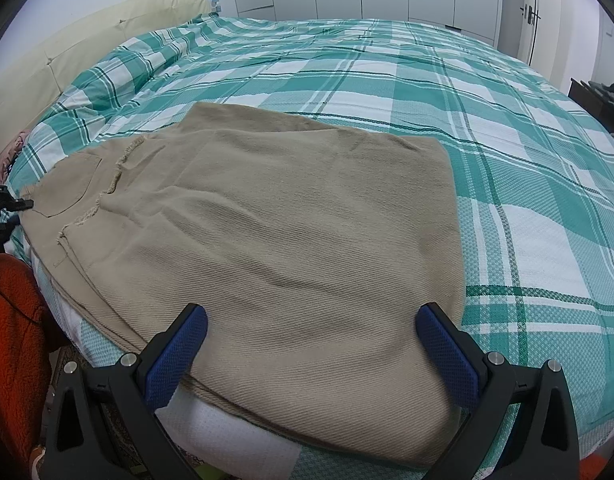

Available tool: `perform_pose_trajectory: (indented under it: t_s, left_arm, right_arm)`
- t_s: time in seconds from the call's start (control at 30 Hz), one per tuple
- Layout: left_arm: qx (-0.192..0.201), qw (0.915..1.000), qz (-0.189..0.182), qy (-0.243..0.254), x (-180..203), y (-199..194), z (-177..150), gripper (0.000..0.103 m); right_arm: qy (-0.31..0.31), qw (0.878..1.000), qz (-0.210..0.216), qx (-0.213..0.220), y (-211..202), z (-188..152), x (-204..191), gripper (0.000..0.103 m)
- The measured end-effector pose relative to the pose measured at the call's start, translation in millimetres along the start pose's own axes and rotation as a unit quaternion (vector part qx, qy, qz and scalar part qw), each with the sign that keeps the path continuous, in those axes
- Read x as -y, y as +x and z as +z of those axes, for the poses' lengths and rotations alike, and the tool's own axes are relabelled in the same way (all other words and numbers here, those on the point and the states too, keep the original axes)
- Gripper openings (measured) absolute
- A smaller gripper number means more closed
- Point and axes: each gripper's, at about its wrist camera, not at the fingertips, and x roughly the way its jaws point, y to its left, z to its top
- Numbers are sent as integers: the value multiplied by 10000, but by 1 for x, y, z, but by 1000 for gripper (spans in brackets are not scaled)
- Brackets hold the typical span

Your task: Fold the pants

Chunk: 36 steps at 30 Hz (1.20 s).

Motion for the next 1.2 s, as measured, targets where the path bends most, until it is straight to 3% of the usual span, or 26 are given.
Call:
perform_pose_trajectory:
  t_s: [0.07, 0.13, 0.23, 0.4, 0.5, 0.6, 0.7, 0.77, 0.8, 0.83, 0.87, 0.93, 1.03, 1.13, 1.2]
  left_arm:
    - [180, 9991, -53, 391, 31, -13, -3, 14]
    - [404, 9932, -124, 1089, 77, -30, -11, 14]
    - [579, 9734, -335, 2191, 156, -50, -37, 14]
    - [329, 9177, -706, 3895, 268, -40, -124, 14]
    - [-183, 8842, -882, 4584, 312, 1, -192, 14]
    - [-700, 8601, -906, 4972, 334, 53, -252, 14]
    - [-962, 8348, -527, 5395, 339, 115, -316, 20]
    - [-1468, 8092, -12, 5689, 336, 162, -354, 30]
    - [-1575, 7952, 292, 5848, 332, 176, -367, 30]
    - [-1479, 7875, 397, 5969, 330, 175, -375, 33]
    - [-1400, 7847, 363, 6028, 329, 168, -377, 51]
    - [-1582, 7980, -251, 5809, 329, 141, -363, 78]
    - [-1437, 8154, -684, 5566, 324, 101, -322, 81]
    - [-947, 8356, -522, 5386, 304, 66, -281, 83]
    - [-583, 8465, -270, 5284, 279, 52, -254, 84]
  right_arm:
    - [-2, 10000, 0, -8, 0, 0, 0, 103]
    - [5, 10000, 2, -13, 0, 1, 1, 103]
    - [1, 10000, 4, -1, 0, 2, 1, 103]
    - [100, 9996, 155, 192, -22, 11, 4, 102]
    - [574, 9922, 220, 1085, -67, 15, 26, 102]
    - [1267, 9749, -7, 1831, -104, 11, 66, 102]
    - [2072, 9601, -138, 1871, -109, -4, 110, 102]
    - [2607, 9509, -131, 1664, -100, -16, 135, 102]
    - [2823, 9460, -82, 1592, -97, -22, 143, 102]
    - [2961, 9424, -25, 1556, -95, -25, 149, 102]
    - [3151, 9365, 63, 1536, -93, -30, 154, 102]
    - [3363, 9276, 247, 1609, -94, -37, 162, 102]
    - [3394, 9242, 550, 1660, -93, -37, 165, 102]
    - [3413, 9183, 1303, 1523, -84, -28, 157, 98]
    - [3417, 9053, 2163, 1300, -75, -22, 146, 88]
